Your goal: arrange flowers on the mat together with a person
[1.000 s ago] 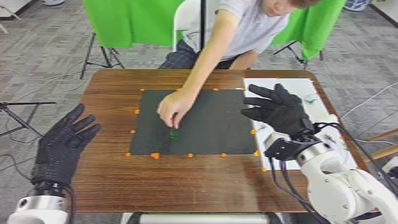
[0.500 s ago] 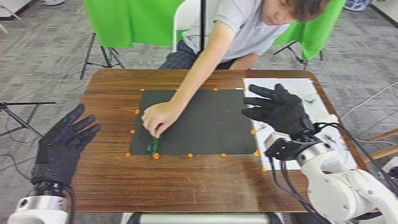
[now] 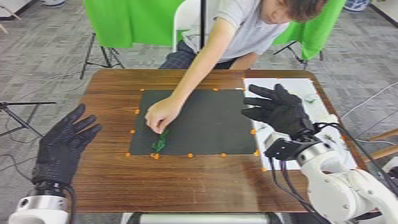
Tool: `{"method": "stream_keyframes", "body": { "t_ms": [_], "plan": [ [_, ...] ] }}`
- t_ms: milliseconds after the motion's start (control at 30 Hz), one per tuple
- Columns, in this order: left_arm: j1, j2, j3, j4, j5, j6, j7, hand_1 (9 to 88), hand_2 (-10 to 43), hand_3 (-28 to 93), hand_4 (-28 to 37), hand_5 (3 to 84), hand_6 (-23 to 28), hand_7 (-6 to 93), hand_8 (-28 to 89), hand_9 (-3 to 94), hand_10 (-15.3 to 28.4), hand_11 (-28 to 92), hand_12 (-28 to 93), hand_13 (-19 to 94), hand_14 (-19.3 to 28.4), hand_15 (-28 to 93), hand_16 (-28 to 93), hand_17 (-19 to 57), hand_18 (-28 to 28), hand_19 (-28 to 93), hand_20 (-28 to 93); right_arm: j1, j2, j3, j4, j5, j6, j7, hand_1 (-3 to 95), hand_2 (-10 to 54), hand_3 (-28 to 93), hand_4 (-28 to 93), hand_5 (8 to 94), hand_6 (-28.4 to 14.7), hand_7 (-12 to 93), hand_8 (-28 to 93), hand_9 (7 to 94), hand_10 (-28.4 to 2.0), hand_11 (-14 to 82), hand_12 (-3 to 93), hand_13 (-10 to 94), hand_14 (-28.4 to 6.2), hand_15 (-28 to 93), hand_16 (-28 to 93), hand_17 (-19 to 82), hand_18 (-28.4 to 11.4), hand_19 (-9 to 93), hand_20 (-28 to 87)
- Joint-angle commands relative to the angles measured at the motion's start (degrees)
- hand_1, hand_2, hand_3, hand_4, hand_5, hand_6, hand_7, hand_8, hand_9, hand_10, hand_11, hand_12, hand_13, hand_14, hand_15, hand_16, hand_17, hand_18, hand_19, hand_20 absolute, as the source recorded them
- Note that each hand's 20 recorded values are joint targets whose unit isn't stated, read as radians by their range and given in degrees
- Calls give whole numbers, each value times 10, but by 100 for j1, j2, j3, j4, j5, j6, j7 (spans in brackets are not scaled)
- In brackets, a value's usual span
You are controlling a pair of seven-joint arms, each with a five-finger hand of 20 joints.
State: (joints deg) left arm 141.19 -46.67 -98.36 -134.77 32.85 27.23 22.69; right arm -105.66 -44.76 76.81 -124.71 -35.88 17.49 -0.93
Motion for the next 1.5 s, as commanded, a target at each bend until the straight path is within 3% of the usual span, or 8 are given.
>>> {"method": "stream_keyframes", "body": {
  "t_ms": [33, 200, 633, 800, 1000, 1133, 1333, 1500],
  "plan": [
    [41, -62, 12, 1, 40, -46, -61, 213, 84, 761, -235, 335, 66, 103, -85, 309, 161, 206, 106, 192, 218, 442, -60, -89, 174, 385, 144, -30, 12, 3, -22, -13, 37, -20, 168, 147, 711, -253, 495, -15, 153, -125, 508, -183, 158, 143, 434, -191, 437, 82, 114, -190, 560, 128],
    [79, 81, 53, 0, -81, 23, 84, 213, 84, 761, -236, 335, 65, 104, -85, 309, 161, 206, 106, 193, 218, 443, -60, -89, 174, 384, 144, -48, 16, 23, -28, -11, 31, -27, 169, 147, 711, -252, 495, -15, 153, -125, 508, -183, 158, 143, 435, -190, 437, 82, 114, -190, 560, 128],
    [83, 108, 37, -10, -99, 41, 78, 213, 84, 760, -236, 335, 66, 103, -85, 309, 160, 207, 106, 193, 218, 442, -60, -89, 173, 384, 145, -119, 6, 120, -118, -318, 161, 106, 169, 146, 711, -252, 494, -16, 153, -125, 507, -184, 157, 143, 435, -191, 439, 82, 118, -194, 564, 129],
    [113, 137, 23, -15, -127, 56, 120, 213, 84, 760, -236, 335, 66, 103, -85, 309, 161, 206, 106, 193, 219, 444, -60, -89, 174, 385, 145, -328, 155, 275, -432, -1559, 793, 894, 184, 127, 716, -242, 488, -27, 149, -122, 513, -188, 161, 144, 461, -201, 458, 83, 173, -242, 609, 130],
    [180, 137, -18, -34, -130, 65, 145, 213, 84, 761, -236, 335, 66, 104, -86, 309, 161, 207, 106, 193, 218, 443, -61, -89, 173, 384, 145, -457, 242, 435, -682, -2812, 1055, 1815, 216, 95, 709, -230, 493, -38, 145, -118, 526, -195, 170, 142, 502, -199, 493, 78, 237, -248, 676, 97],
    [158, 49, -76, -38, -44, 19, 28, 213, 84, 762, -236, 334, 66, 103, -86, 309, 161, 206, 106, 193, 219, 443, -61, -89, 173, 383, 144, 46, 257, 44, -785, -3925, 1289, 3018, 234, 80, 704, -222, 497, -43, 144, -117, 532, -196, 171, 142, 524, -197, 510, 73, 269, -247, 721, 56],
    [227, 26, -108, -55, -56, 18, 54, 213, 85, 761, -236, 335, 66, 103, -85, 309, 161, 207, 107, 193, 218, 443, -60, -89, 174, 385, 145, 399, 641, -697, -889, -7359, 1327, 5672, 264, 62, 680, -199, 515, -58, 133, -111, 561, -215, 173, 138, 580, -200, 540, 64, 342, -246, 827, -92],
    [226, -14, -114, -52, -24, -7, 12, 214, 85, 760, -236, 335, 66, 103, -85, 309, 161, 207, 106, 194, 219, 446, -60, -89, 174, 385, 145, 333, 733, -662, -863, -7971, 1185, 6239, 288, 37, 674, -189, 533, -71, 128, -111, 582, -223, 173, 137, 625, -199, 551, 66, 409, -234, 888, -203]
  ]
}}
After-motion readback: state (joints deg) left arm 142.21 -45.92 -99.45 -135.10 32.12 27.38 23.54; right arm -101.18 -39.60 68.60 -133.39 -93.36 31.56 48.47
